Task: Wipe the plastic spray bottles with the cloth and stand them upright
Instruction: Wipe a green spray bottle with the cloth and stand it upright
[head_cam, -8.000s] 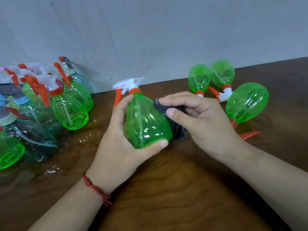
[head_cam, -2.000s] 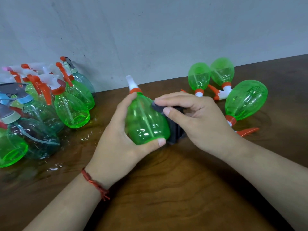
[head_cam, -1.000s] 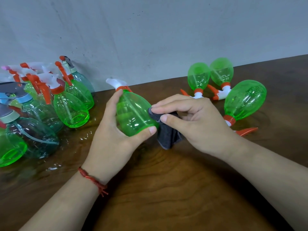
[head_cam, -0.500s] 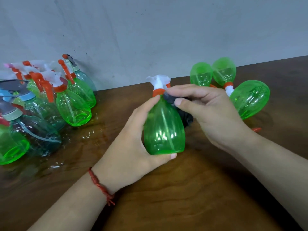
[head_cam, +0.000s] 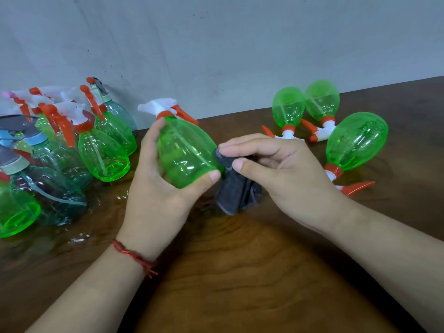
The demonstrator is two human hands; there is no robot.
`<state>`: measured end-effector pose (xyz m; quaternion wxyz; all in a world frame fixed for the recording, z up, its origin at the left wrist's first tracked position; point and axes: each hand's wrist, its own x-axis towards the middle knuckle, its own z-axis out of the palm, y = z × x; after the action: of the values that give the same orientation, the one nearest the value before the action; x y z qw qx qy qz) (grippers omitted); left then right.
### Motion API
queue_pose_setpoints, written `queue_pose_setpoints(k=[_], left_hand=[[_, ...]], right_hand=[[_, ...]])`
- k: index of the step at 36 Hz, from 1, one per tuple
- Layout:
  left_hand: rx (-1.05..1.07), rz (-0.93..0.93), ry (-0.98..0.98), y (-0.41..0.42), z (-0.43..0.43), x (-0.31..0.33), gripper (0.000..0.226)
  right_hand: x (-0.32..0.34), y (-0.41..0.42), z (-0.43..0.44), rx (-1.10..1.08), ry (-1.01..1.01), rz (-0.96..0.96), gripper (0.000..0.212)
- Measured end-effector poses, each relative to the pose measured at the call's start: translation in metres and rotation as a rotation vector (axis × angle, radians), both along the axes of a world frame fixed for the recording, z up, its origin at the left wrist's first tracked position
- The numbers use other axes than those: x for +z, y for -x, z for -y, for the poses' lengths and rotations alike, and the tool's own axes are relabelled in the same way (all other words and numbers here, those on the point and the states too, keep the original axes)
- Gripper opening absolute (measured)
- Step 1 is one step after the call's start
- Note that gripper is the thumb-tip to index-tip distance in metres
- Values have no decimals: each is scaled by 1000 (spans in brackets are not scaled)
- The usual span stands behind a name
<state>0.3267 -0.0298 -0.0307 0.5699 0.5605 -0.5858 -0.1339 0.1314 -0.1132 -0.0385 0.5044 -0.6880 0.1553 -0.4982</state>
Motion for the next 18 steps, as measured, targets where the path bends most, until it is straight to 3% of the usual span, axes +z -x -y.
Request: queue_pose_setpoints(k=[12, 18], left_hand=[[-348, -47, -88, 28, -9, -7, 114], [-295, 144, -171, 21, -7, -10, 115]], right_hand=[[11, 5, 7, -100, -142, 127, 29], [7, 6, 11, -154, -79, 51, 30]])
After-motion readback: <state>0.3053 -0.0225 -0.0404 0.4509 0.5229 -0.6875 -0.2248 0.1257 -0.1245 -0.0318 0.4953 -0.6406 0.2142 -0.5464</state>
